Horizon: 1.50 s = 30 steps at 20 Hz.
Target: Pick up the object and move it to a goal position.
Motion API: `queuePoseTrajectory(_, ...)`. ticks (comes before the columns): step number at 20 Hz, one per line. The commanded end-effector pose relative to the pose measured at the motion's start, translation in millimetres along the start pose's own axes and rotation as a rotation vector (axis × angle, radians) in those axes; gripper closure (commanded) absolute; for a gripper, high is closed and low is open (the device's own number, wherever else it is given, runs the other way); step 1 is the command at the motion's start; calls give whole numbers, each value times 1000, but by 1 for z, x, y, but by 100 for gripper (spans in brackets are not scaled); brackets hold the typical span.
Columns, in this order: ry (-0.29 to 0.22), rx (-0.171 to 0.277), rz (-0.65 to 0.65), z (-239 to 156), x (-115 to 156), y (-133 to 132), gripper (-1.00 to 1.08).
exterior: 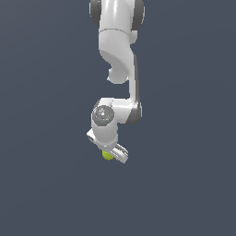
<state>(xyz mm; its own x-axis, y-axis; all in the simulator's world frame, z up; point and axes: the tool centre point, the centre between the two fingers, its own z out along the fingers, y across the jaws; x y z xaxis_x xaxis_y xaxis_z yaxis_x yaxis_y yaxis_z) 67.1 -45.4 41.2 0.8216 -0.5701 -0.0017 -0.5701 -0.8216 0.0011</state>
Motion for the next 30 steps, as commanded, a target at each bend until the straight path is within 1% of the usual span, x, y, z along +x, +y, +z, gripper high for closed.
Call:
queuePoseTrajectory(1, 2, 1, 0, 0, 1, -1, -92)
queuePoseTrajectory(2, 2, 1, 0, 0, 1, -1, 108)
queuePoseTrajectory(13, 1, 1, 0, 0, 1, -1, 108)
queuePoseTrajectory(18, 1, 1, 0, -1, -1, 5, 108)
queuePoseTrajectory(24, 1, 1, 0, -3, -8, 24, 108)
queuePoseTrajectory(30, 1, 1, 0, -7, -19, 57, 108)
